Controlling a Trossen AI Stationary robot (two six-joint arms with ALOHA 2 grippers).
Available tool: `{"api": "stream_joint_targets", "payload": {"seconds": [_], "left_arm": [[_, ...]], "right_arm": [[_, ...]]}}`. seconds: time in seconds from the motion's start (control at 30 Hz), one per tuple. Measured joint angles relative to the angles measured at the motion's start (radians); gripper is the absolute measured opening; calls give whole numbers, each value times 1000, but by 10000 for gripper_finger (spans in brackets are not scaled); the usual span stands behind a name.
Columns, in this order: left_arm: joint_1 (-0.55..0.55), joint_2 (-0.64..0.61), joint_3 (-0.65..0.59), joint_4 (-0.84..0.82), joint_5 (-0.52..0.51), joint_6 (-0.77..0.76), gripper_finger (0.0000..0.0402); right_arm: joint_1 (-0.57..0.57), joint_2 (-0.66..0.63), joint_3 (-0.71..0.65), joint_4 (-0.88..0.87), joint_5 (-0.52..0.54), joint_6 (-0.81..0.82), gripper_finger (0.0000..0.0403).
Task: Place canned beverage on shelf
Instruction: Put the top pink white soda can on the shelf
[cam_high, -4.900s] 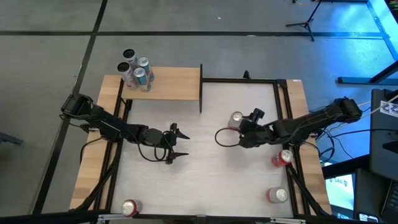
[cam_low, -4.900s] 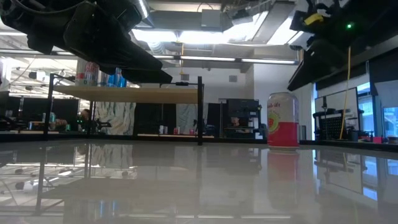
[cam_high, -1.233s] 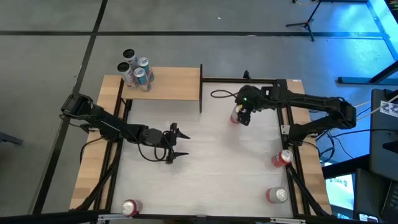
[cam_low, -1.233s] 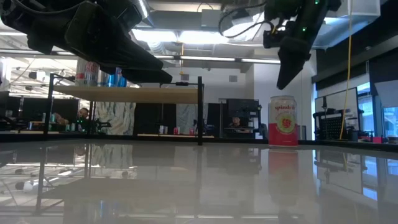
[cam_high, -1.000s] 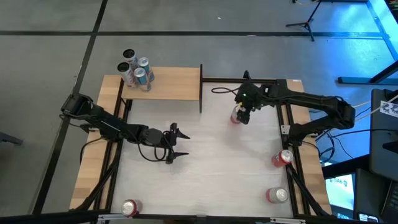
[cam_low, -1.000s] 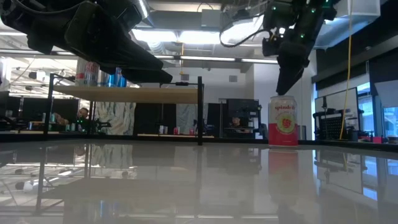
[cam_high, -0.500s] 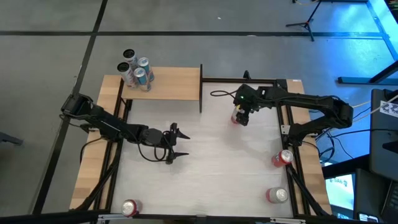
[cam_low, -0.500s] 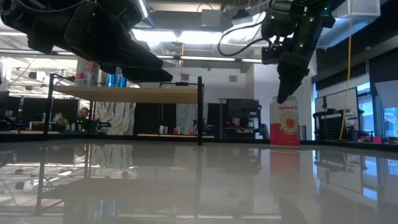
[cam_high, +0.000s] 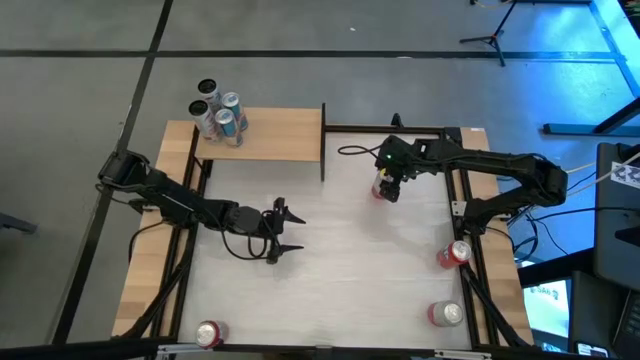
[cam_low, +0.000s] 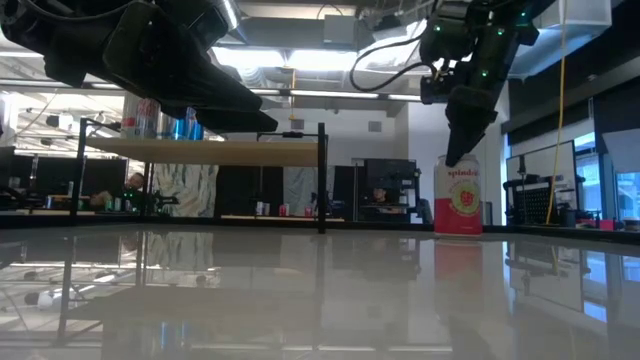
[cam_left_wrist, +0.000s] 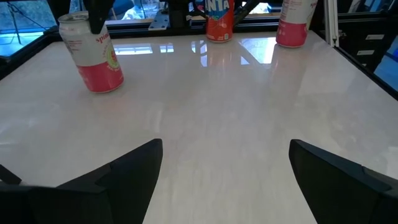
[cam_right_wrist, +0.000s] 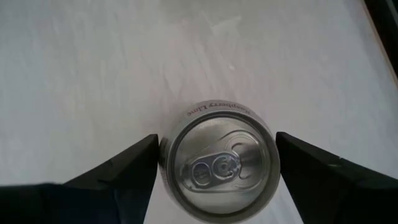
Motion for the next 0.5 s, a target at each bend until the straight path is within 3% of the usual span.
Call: {"api": "stream_joint_targets", "payload": {"seconds": [0.33,0.5], "left_arm": [[0,0,0,0,0,0,341],[0,0,0,-1,0,0,341]], "right_arm": [[0,1,-2,10,-1,27,307],[0,7,-7,-5,-20,14,350]]}}
